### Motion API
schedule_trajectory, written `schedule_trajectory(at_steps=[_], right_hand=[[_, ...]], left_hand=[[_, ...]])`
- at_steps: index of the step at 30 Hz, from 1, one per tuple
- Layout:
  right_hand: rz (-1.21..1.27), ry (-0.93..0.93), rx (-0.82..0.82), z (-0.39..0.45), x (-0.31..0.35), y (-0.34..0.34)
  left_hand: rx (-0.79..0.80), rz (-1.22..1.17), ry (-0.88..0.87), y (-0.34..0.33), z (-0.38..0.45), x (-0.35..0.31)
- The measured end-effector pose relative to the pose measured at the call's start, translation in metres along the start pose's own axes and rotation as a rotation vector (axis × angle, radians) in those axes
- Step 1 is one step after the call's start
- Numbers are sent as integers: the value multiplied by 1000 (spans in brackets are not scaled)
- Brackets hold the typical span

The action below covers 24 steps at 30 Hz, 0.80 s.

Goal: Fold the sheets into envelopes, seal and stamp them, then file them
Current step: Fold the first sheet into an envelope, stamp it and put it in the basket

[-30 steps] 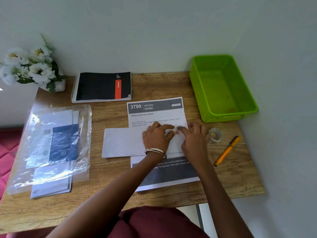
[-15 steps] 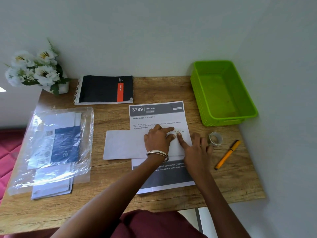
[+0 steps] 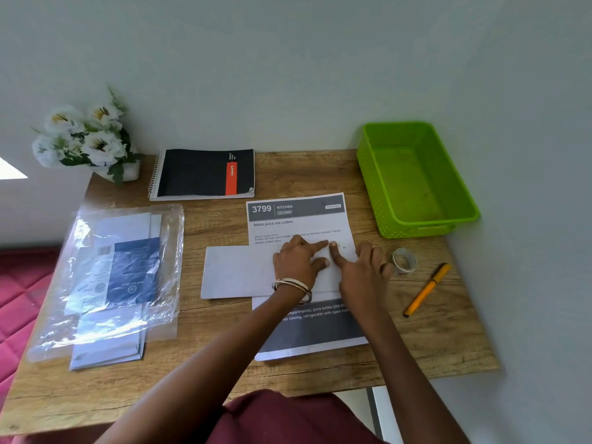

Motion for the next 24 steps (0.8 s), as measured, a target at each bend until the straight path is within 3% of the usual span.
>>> schedule_trajectory(at_steps=[5,9,12,16,18,24], right_hand=[[95,-29,124,3,0,4],[345,-74,-103,-3,1,1],[460,-103,-122,-6,1,-4],[498,-196,-47,-8,4,-13],[542,-247,-39,-6,6,-14],[677,-368,-29,1,4,-17]], left_hand=[[6,-96,-31,4,-3,2],[-184,-221,-30,25,-14,26],[-353,-53,169,49,-32,52],[-177,87,599,75,-53,85],[-132,23,654,80,-59,95],[-208,-336,648,85,-55,106]])
Point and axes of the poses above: each hand's wrist, its own z-axis towards the middle knuckle, its own y-axis out of the back of the hand, x = y × z, the point moved 1 cm from there along z, towards the middle knuckle, and after that the axes turned 11 degrees about z, right-handed, at the moved point
